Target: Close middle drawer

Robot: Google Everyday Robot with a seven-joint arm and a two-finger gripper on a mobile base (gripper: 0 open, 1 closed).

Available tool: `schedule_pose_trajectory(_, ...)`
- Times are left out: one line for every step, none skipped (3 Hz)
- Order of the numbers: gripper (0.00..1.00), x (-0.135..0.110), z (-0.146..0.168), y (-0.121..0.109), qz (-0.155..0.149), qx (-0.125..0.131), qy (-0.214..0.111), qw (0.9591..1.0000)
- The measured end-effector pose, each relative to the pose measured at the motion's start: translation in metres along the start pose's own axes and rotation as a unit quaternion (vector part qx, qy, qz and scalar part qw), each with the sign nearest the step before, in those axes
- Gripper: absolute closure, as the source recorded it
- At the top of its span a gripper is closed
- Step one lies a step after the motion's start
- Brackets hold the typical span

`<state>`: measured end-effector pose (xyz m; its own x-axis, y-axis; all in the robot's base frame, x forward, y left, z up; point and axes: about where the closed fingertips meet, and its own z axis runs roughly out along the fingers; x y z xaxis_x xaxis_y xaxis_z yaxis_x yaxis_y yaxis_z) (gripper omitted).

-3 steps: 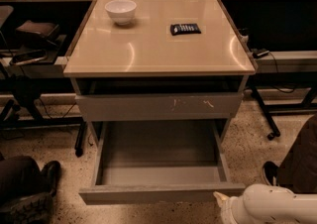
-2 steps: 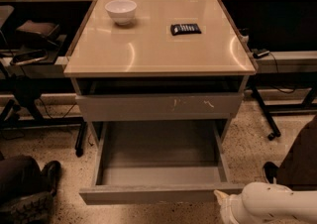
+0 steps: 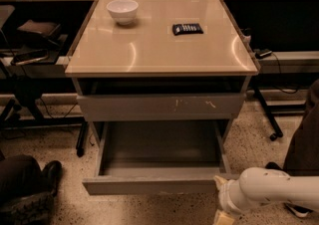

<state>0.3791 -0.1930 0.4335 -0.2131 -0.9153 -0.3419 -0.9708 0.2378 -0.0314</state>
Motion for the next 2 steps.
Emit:
schedule_pose_trajectory(0.0, -0.021, -0.007, -0.047, -0.004, 0.015, -0.001, 0.9999)
schedule_pose_trajectory(0.0, -0.038, -0.017, -0.082, -0.01, 0.042, -0.011, 0.999)
